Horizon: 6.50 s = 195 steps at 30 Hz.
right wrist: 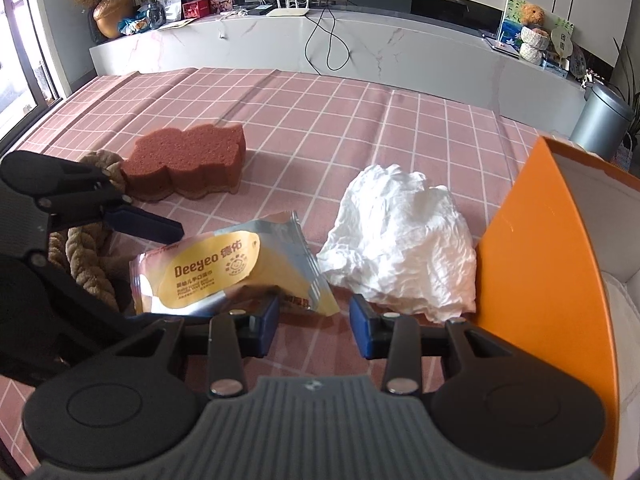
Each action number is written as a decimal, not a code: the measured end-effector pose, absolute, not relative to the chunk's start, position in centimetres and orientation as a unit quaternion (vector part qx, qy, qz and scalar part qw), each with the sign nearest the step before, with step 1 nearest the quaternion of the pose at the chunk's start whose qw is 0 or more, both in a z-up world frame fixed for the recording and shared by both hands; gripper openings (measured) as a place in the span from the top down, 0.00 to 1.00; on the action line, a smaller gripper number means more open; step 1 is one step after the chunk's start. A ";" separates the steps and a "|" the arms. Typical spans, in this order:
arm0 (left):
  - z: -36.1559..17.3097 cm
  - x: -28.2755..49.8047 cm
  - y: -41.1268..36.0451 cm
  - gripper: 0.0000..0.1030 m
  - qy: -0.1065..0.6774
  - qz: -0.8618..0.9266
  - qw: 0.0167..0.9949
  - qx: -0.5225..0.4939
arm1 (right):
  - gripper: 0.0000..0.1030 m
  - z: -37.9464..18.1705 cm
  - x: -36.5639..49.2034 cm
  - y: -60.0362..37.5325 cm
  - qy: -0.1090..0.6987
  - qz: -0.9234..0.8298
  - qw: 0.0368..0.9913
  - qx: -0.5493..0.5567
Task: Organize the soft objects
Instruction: 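Grasp the yellow Deeyeo wipes packet with the left tool, then grasp the white plastic bag with the right tool, then carry the packet with the left tool while the right tool carries the bag to the box, then open the right tool to drop the bag while the left tool releases the packet into the box, then move both open tools back toward the rope and sponge on the table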
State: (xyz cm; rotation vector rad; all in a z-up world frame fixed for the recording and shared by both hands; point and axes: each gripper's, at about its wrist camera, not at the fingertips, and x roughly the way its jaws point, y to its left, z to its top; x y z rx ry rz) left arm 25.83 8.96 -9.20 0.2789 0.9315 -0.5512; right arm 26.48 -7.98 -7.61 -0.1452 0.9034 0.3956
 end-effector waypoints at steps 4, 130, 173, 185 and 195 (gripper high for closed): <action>-9.6 26.1 8.4 0.23 0.447 -0.251 0.849 0.127 | 0.63 -7.6 26.7 -8.2 0.434 0.187 0.879 -0.064; -4.9 18.4 -17.3 0.43 0.330 -0.248 0.869 0.274 | 0.63 -4.8 20.3 -32.6 0.478 0.039 0.861 -0.169; 1.4 15.5 -11.4 0.24 0.296 -0.289 0.898 0.152 | 0.27 0.9 14.2 -32.2 0.334 -0.003 0.941 -0.044; 2.4 12.9 -2.5 0.24 0.231 -0.179 0.956 0.021 | 0.24 2.3 12.0 -26.3 0.261 0.002 0.964 0.046; 0.2 12.1 6.6 0.22 0.288 -0.111 0.949 -0.065 | 0.24 2.2 11.4 -19.3 0.242 0.085 0.966 0.025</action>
